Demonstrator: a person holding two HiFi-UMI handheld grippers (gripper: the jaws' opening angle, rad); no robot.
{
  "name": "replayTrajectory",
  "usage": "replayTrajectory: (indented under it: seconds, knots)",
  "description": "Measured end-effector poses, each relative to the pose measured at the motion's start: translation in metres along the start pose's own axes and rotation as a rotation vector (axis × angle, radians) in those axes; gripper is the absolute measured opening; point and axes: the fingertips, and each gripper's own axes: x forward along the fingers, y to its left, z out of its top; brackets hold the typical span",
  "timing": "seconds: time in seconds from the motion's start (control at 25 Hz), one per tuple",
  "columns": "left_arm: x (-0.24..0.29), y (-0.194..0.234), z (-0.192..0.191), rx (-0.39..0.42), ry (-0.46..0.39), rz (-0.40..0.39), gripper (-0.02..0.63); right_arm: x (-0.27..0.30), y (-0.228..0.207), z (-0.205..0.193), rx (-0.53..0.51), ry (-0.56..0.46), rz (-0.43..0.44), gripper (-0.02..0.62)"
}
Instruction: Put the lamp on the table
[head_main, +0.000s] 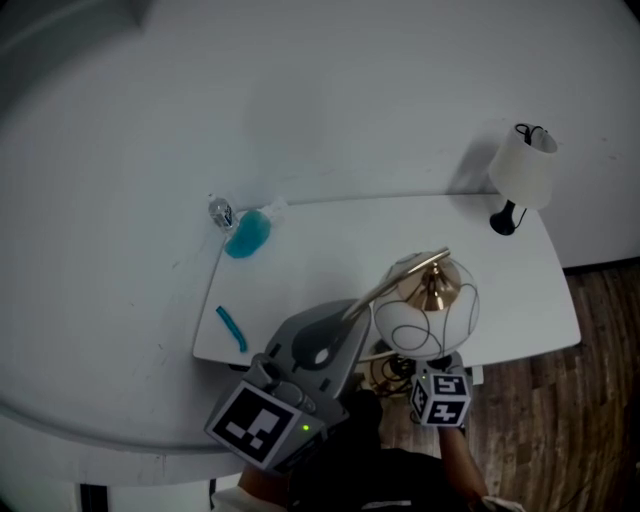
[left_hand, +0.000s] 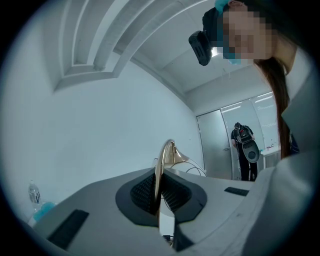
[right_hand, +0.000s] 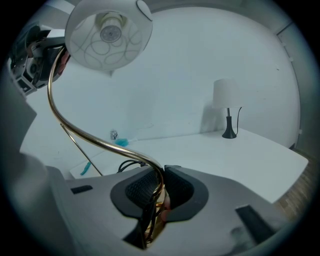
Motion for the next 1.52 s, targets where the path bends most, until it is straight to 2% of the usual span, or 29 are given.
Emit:
replayTrajectory:
  seconds: [1.52]
  knots:
    - [0.064, 0.070, -0.016, -0.035, 0.037, 0.003, 0.006, 0.085, -0.013, 0.025, 0.016, 0.052, -0.003, 0.049]
